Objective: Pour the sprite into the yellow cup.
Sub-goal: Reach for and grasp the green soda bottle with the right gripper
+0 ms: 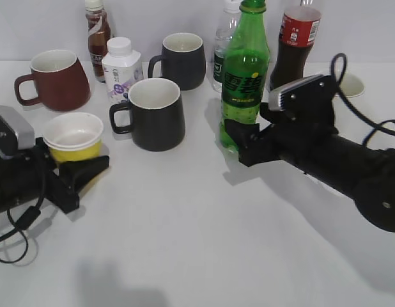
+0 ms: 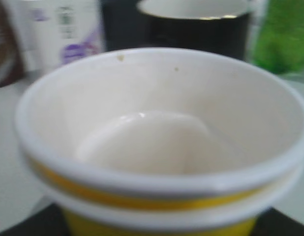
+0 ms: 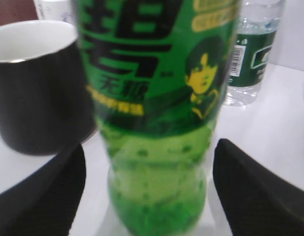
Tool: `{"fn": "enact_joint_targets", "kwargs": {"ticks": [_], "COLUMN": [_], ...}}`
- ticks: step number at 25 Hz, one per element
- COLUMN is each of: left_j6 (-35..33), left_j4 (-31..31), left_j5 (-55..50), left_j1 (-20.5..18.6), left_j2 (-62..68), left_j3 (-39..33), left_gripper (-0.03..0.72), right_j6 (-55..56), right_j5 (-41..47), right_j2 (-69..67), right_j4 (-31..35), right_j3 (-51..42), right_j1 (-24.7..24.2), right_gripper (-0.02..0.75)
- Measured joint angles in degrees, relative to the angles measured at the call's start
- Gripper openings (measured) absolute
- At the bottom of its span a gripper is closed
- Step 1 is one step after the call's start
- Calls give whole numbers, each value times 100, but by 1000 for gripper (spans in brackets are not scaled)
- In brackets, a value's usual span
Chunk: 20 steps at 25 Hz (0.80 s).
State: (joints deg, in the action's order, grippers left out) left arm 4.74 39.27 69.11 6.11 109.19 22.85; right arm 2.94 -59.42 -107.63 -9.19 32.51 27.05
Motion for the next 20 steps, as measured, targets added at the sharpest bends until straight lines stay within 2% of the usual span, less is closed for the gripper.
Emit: {"fn": "enact_joint_targets", "kwargs": {"ticks": [6,12,15,17,20], "left_j6": [139,183,188,188,193], "left_j4": [783,978,980,979,750], "left_j5": [0,0,0,0,5], "left_j1": [0,162,449,707,1070], "left_j2": [0,0,0,0,0], "left_j3": [0,0,31,146,274], "left_gripper": [403,403,403,403,403], "right_j6": [0,0,0,0,-19], "right_j5": [-59,26,36,36,-20], "right_j2": [-419,-781,-893,-906,-926], "right_j4": [-12,-37,-43,-22,113], "right_j3": [538,1185,1357,1381,1386], "right_j1": [0,2,2,2,2], "right_gripper": [606,597,526,426,405]}}
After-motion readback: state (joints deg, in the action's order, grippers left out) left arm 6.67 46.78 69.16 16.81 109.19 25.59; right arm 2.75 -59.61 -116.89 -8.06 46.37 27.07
